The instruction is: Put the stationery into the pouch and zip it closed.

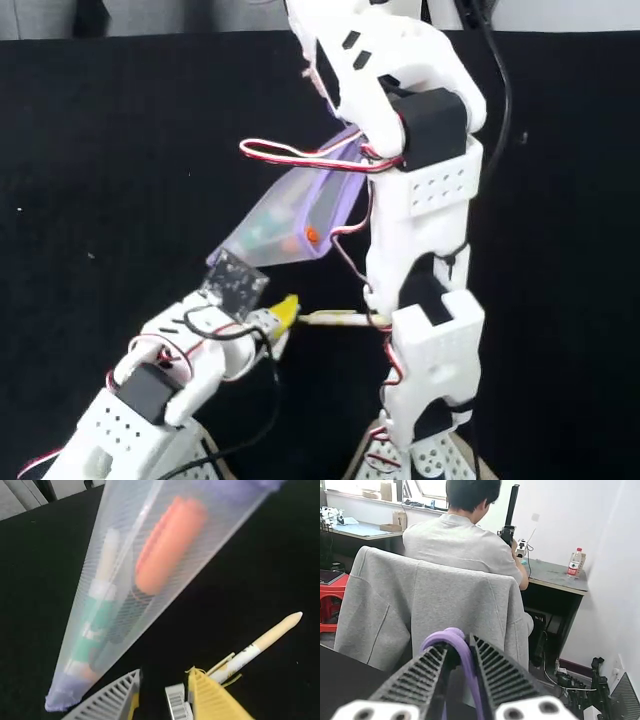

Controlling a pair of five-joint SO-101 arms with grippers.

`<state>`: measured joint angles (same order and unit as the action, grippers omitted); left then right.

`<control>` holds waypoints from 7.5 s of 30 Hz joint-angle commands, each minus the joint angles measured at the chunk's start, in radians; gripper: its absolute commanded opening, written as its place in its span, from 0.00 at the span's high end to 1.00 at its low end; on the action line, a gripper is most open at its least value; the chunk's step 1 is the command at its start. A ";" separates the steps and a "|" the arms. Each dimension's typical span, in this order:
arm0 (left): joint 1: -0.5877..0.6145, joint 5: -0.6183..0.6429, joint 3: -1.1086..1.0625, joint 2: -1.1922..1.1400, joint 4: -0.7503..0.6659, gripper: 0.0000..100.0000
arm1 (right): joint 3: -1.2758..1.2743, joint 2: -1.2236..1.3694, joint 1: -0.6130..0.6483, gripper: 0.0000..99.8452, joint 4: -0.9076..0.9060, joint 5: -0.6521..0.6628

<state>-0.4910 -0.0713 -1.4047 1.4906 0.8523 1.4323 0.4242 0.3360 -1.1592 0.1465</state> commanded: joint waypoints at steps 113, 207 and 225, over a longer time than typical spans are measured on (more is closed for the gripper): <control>0.702 0.598 0.573 -0.295 -0.905 0.97 | -0.302 -0.440 0.273 0.99 0.236 0.292; 0.464 0.692 0.591 -0.302 -0.772 0.97 | -0.704 -0.539 -0.279 0.99 0.005 0.132; 0.176 0.690 0.585 -0.540 -0.861 0.97 | -0.567 -0.676 -0.327 0.99 -0.186 0.061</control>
<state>-0.2240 0.6160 -0.8600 1.0641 0.0698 0.8155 -0.1956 0.0199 -1.3311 0.2125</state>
